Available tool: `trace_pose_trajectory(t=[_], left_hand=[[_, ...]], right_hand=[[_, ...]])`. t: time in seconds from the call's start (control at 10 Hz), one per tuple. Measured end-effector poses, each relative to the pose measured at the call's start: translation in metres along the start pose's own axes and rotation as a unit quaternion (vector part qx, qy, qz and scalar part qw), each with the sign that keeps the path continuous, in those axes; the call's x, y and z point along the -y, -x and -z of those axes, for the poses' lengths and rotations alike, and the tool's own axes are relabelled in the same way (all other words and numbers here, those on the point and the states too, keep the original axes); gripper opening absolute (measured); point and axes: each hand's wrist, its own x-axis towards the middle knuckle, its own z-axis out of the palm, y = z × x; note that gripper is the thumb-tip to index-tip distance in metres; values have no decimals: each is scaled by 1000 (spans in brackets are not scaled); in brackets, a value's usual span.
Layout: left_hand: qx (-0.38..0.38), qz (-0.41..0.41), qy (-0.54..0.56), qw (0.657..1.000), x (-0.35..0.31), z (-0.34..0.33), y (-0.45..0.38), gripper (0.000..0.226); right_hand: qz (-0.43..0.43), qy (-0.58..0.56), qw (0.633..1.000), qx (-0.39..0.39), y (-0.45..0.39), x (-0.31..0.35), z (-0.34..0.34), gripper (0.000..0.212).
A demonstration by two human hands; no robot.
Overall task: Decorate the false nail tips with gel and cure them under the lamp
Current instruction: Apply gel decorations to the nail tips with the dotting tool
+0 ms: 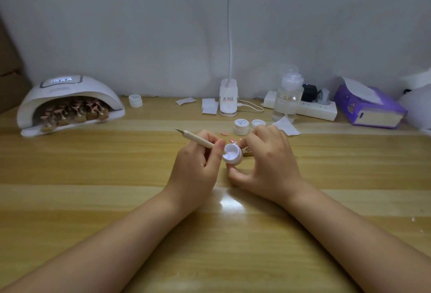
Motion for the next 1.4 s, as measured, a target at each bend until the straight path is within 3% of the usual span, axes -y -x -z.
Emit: trace_pose_trajectory(t=[0.8, 1.0, 1.4], left_hand=[[-6, 10, -11, 1000, -1, 0, 0, 19], [-40, 39, 12, 998, -5, 0, -2, 26], [-65, 79, 90, 991, -15, 4, -10, 20]], right_hand=[[0, 8, 1000, 10, 0, 2, 1, 33], [-3, 8, 1000, 7, -1, 1, 0, 33], [-7, 7, 1000, 11, -1, -1, -1, 34]])
